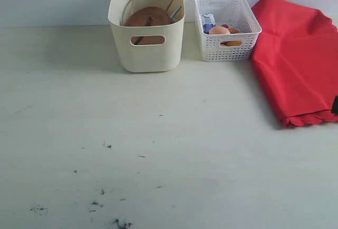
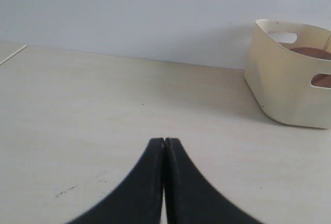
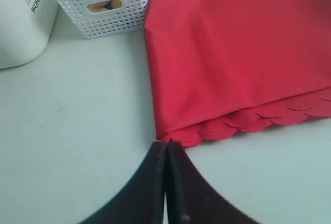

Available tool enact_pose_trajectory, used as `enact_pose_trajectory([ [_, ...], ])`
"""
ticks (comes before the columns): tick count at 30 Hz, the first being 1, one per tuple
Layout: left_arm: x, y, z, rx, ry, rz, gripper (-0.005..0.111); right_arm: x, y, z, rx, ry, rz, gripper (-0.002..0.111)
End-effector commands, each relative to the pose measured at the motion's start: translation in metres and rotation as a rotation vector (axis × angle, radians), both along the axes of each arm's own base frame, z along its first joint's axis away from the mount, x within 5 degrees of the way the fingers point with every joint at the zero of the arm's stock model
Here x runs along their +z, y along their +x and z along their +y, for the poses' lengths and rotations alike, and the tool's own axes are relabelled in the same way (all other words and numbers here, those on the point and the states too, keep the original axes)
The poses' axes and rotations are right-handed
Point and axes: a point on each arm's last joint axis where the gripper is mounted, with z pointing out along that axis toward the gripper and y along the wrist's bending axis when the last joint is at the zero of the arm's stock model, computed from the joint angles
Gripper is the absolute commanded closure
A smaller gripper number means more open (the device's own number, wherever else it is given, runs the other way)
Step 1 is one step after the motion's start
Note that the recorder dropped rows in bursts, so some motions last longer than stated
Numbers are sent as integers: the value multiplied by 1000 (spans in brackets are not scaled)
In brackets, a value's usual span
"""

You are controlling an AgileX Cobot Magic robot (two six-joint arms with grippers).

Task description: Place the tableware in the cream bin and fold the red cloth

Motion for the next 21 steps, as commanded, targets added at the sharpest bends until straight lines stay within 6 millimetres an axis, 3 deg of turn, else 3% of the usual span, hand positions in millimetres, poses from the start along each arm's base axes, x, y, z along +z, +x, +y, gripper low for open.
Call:
enact_pose_trajectory([
  [1,1,0,0,3,5,-10,104,-22,-19,-2,44,-52,-69,108],
  [11,1,0,0,3,5,-10,104,-20,-25,-2,41,-38,-150,108],
  [17,1,0,0,3,5,-10,104,6,-47,-5,53,-64,-416,108],
  [21,1,0,0,3,5,-10,104,-2,-59,-7,82,-140,-474,108],
])
